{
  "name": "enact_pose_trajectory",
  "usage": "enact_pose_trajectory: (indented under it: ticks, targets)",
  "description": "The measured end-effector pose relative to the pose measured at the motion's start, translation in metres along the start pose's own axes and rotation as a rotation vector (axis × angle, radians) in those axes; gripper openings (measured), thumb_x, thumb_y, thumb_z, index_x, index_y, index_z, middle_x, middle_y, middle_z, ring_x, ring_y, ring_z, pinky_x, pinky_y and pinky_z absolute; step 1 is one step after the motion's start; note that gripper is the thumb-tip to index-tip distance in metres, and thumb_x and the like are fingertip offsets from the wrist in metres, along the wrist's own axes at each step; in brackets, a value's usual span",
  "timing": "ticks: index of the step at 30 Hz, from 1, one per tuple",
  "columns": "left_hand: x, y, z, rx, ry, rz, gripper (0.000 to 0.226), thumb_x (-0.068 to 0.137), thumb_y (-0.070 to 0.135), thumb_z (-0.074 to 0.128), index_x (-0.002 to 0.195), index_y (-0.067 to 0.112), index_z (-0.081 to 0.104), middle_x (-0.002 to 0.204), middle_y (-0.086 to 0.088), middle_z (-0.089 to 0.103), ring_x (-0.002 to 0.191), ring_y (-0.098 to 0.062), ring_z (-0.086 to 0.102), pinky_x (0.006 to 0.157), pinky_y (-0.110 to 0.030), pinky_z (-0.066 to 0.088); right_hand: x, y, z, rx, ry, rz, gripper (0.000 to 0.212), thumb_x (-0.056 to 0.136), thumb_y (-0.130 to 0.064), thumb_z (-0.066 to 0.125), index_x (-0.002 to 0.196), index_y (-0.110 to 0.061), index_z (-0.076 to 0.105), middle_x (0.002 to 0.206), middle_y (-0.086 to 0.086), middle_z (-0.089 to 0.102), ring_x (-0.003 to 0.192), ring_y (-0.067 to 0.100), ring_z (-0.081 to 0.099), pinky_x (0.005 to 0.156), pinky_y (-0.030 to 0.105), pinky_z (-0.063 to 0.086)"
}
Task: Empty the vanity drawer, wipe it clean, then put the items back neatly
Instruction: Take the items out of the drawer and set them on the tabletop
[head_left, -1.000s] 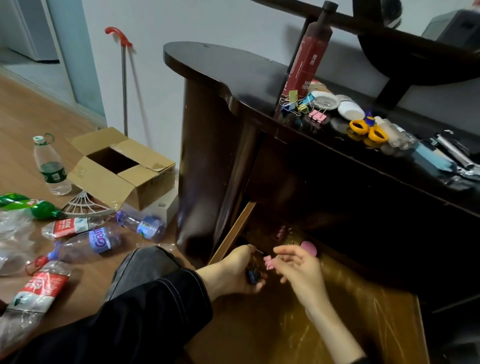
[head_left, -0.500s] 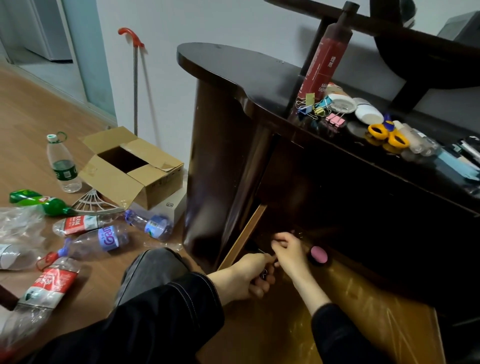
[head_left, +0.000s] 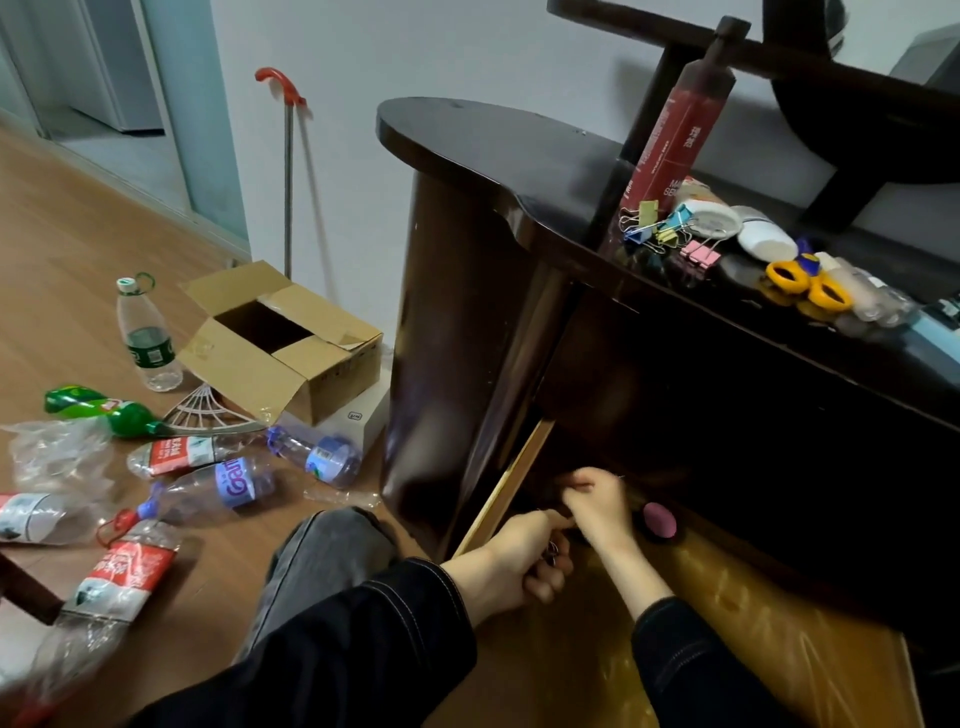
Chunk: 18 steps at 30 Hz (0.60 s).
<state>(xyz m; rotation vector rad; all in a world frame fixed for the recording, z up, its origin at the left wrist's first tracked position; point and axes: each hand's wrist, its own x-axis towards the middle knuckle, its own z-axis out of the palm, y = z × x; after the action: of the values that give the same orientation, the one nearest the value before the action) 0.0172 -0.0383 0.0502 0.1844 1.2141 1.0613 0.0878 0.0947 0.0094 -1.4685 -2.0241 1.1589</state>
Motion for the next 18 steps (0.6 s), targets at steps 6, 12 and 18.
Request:
enact_pose_trajectory:
  ticks: [6,12,18]
  targets:
    - [-0.008,0.003,0.005,0.047,-0.026,0.005,0.029,0.1,0.029,0.046,0.073,0.016,0.045,0.058,0.002,0.041,0.042,-0.008,0.027,0.039,-0.018,0.014,-0.075,0.006,-0.056,0.129,0.135,-0.07,0.015,0.092,-0.003,0.067,0.091,-0.017,0.072,0.08,0.004,0.073,0.063,0.012,0.069,0.051,0.022,0.053]
    - [-0.039,0.015,0.022,0.118,-0.162,0.148,0.03,0.099,0.031,0.05,0.073,0.017,0.048,0.06,0.002,0.043,0.042,-0.008,0.029,0.037,-0.018,0.017,-0.158,-0.04,-0.112,0.088,0.166,-0.274,0.026,0.093,-0.006,0.067,0.084,-0.03,0.071,0.076,-0.003,0.072,0.065,0.014,0.068,0.053,0.03,0.057]
    - [-0.114,0.087,0.049,0.367,-0.184,0.726,0.038,0.1,0.042,0.055,0.069,0.02,0.048,0.056,0.001,0.041,0.038,-0.01,0.027,0.037,-0.015,0.018,-0.175,-0.149,-0.193,0.339,0.302,-0.621,0.027,0.089,0.0,0.068,0.086,-0.025,0.076,0.067,0.005,0.069,0.054,0.011,0.061,0.046,0.022,0.049]
